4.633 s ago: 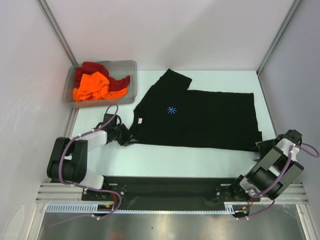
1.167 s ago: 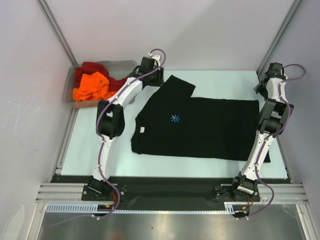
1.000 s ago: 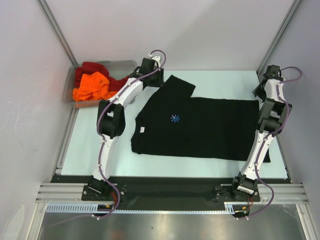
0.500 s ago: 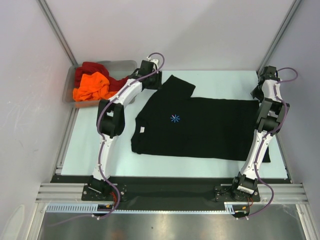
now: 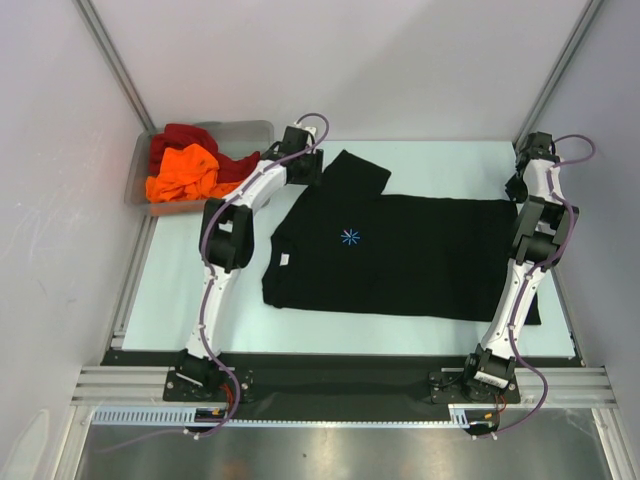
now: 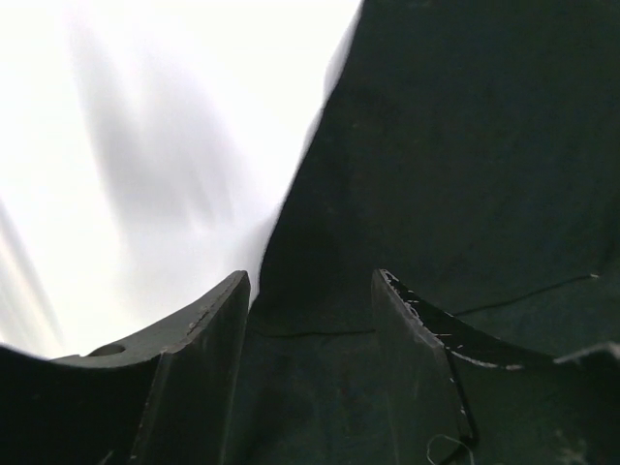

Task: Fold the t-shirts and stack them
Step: Fold the tshirt

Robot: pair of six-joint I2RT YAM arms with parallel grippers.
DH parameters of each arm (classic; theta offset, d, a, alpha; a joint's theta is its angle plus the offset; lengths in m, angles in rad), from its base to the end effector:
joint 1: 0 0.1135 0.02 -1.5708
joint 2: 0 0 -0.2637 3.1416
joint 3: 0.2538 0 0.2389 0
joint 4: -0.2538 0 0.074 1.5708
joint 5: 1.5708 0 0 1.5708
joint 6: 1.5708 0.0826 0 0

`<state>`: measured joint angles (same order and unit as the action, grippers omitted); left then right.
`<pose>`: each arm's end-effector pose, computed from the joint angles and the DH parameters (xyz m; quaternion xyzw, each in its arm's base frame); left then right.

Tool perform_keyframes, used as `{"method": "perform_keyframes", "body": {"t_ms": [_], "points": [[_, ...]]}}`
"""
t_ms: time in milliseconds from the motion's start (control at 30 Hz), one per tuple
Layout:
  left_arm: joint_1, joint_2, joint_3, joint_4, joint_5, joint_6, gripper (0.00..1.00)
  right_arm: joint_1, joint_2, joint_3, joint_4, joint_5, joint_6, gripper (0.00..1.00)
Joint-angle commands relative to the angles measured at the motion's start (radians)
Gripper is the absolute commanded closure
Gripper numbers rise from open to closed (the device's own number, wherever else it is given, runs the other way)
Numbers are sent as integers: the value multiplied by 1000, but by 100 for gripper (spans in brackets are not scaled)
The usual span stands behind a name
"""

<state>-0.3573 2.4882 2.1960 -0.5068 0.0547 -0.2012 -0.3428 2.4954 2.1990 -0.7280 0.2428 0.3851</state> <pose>0.5392 -0.2061 0.1525 0.0825 0.9225 -0.1281 0.3547 0.5107 -0.2033 0.1304 0.3708 0.8816 -0.1109 0.2702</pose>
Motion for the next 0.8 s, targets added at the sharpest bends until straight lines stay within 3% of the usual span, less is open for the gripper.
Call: {"method": "perform_keyframes", "body": {"t_ms": [0, 367, 467, 567, 600, 633, 733, 767], "points": [[14, 23, 82, -53, -6, -24, 41, 13, 14, 24, -7, 0, -20, 79], [15, 86, 90, -49, 23, -64, 41, 13, 16, 11, 9, -31, -26, 84], [15, 118, 148, -59, 59, -66, 46, 10, 31, 33, -10, -39, -22, 83], [18, 103, 121, -1, 71, -61, 61, 13, 26, 28, -10, -27, -29, 83], [17, 94, 95, 16, 73, -72, 74, 11, 28, 28, -10, -28, -31, 83], [18, 92, 94, 24, 76, -75, 80, 10, 29, 34, -10, -37, -29, 84], [18, 64, 78, 36, 53, -61, 99, 11, 40, 77, -27, -39, -34, 100], [18, 54, 64, 59, 47, -55, 100, 13, 39, 96, -39, -42, -35, 100]]}}
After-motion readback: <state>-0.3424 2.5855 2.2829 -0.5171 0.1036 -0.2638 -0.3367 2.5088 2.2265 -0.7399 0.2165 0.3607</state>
